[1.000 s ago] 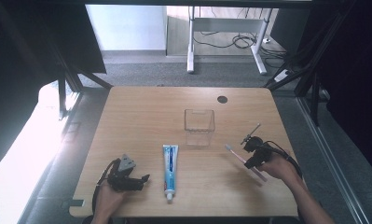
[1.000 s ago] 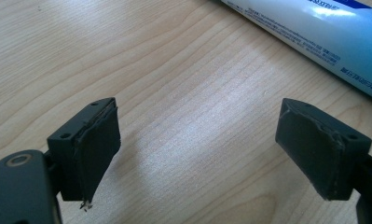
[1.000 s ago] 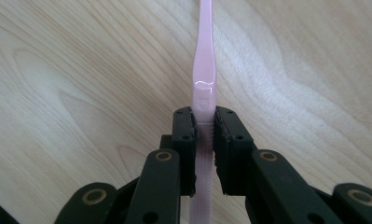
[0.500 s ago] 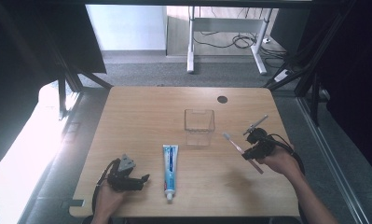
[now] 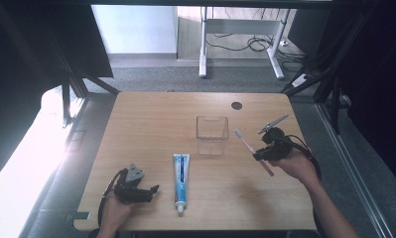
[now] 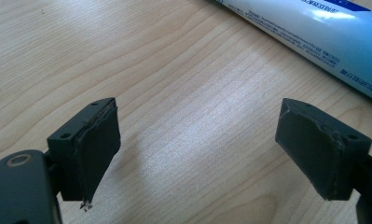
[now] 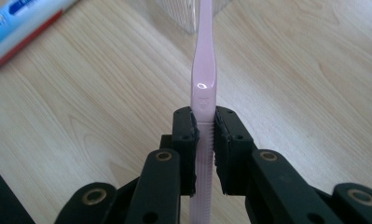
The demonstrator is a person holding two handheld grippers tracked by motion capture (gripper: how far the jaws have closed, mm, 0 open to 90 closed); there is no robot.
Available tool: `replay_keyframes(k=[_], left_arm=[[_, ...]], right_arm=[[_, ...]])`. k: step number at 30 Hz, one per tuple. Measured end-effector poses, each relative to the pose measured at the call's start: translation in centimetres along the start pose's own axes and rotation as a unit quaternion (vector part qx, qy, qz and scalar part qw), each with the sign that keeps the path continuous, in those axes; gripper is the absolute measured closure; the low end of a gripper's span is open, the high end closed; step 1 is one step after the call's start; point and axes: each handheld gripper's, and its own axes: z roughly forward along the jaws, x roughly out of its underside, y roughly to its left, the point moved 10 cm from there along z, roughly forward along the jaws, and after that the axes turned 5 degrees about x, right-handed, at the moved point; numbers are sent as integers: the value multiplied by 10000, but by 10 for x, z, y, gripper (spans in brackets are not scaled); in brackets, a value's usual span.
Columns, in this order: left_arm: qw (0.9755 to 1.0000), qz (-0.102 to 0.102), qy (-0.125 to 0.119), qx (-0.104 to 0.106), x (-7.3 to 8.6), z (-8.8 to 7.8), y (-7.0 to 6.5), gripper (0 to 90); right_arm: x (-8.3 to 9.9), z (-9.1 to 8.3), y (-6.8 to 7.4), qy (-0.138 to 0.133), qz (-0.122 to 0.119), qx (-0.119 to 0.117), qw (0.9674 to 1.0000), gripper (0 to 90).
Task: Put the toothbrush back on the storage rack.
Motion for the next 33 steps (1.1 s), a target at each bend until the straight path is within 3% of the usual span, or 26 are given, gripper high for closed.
replay_keyframes(k=[13,33], left_arm=[[10000,-24,-25,25,0,-1,-1,139],[10000,37,1,26,0,-1,-1,140]], right_arm=[[-39,-5,6,-564,80,-84,9983,792],[-77,0,16,-1078,73,-50,9941,792]])
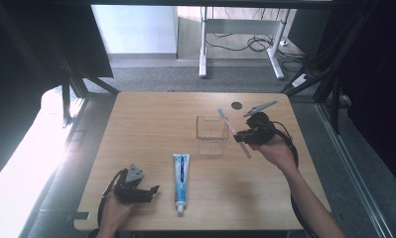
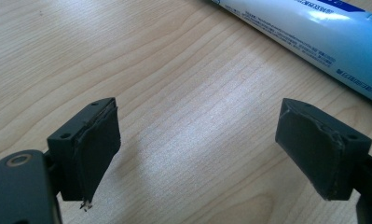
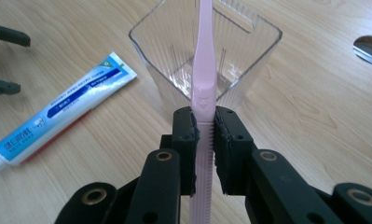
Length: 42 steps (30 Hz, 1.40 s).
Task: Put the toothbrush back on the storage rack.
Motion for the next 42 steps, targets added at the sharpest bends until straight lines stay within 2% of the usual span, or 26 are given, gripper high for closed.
replay_keyframes(k=[10,20,33,42], left_arm=[[10000,-67,-49,33,-1,-1,-1,139],[9997,-161,-163,117,-4,-2,-2,138],[9998,-90,-132,125,-3,-1,-2,139],[9998,-59,-113,126,-3,-1,-2,140]], right_arm=[[-19,7,4,-204,48,4,9998,793],[-36,18,10,-360,63,-97,9993,793],[-59,31,14,-588,125,-159,9981,794],[-78,43,13,-775,124,-77,9969,794]])
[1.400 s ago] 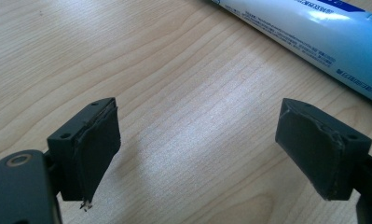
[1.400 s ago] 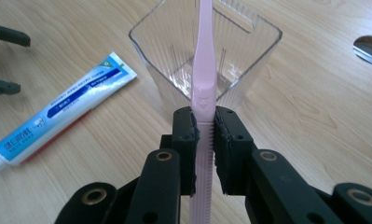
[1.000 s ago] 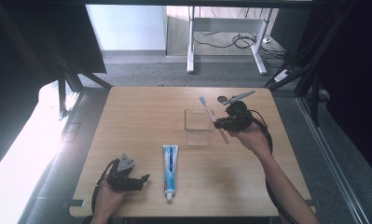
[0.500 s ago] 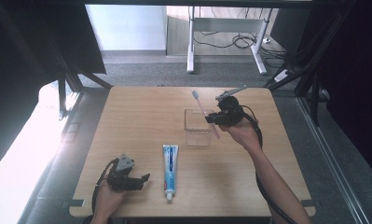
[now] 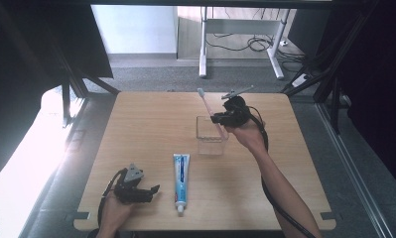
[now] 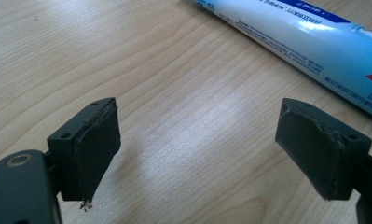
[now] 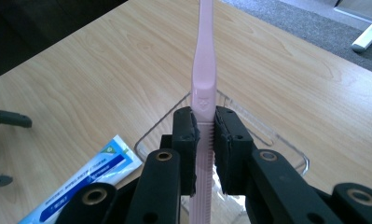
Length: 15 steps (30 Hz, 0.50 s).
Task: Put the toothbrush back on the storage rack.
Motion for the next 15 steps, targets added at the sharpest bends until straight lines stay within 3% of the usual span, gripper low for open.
replay_keyframes(k=[8,15], left_arm=[[10000,2,3,3,0,0,0,141],[10000,32,38,-7,0,1,-1,141]], right_arm=[[-5,15,-4,-79,-30,134,9999,793],[2,30,-7,-36,-60,213,9997,793]])
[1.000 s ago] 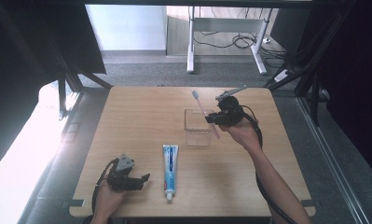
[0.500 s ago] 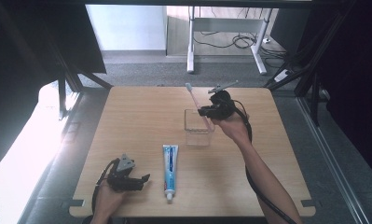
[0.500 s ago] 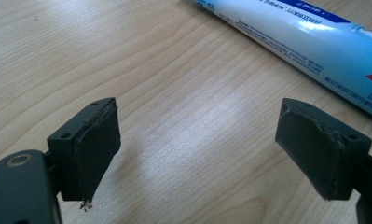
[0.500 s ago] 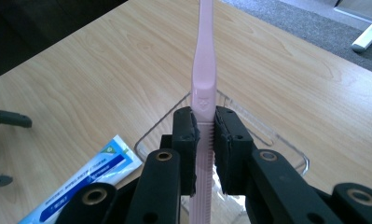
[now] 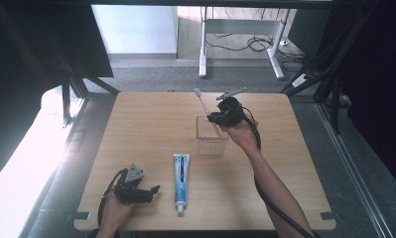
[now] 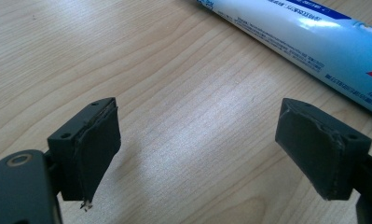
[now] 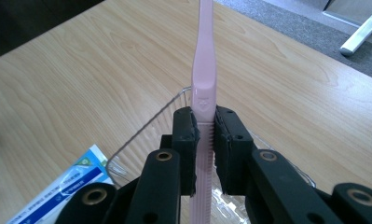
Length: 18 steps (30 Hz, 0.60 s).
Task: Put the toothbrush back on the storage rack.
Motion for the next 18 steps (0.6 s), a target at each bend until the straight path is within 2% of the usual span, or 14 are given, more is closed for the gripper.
replay_keyframes(k=[7,14,18], left_arm=[[10000,17,0,-13,0,-1,0,141],[9999,-67,-135,27,-3,-3,0,139],[9999,-80,-134,34,-3,-3,0,139]], right_arm=[[10,13,-1,139,-53,44,9999,793],[20,23,0,313,-101,96,9994,793],[25,28,-1,445,-156,124,9988,793]])
